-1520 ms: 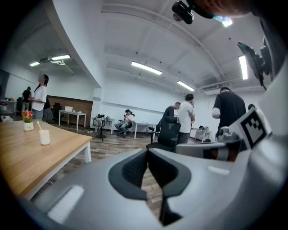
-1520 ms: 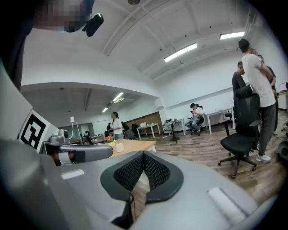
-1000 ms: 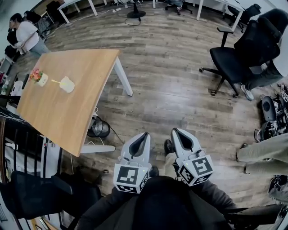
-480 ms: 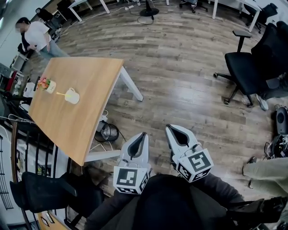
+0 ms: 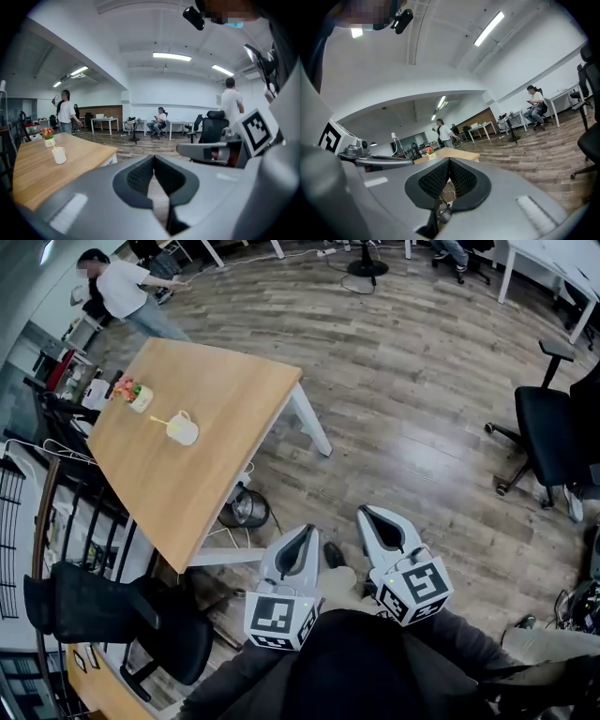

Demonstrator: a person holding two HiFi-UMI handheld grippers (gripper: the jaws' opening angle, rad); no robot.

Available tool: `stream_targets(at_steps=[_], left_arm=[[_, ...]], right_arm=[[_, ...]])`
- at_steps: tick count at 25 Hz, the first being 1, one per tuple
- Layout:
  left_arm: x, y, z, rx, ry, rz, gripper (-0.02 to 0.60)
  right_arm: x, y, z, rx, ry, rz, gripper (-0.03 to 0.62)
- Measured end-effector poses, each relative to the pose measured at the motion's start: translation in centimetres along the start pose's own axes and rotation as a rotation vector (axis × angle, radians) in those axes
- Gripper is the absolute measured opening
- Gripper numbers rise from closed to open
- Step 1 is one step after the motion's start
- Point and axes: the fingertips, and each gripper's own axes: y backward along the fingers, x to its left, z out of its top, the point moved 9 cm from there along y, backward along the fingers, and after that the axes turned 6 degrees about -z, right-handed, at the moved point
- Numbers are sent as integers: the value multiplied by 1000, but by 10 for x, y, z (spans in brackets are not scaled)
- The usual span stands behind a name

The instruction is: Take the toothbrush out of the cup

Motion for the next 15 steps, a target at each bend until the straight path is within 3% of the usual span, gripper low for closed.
stream_targets(at_steps=[15], left_arm=[[96, -55, 4, -29, 94, 36, 9]], right_arm=[[1, -118, 11, 78, 43, 53, 2]])
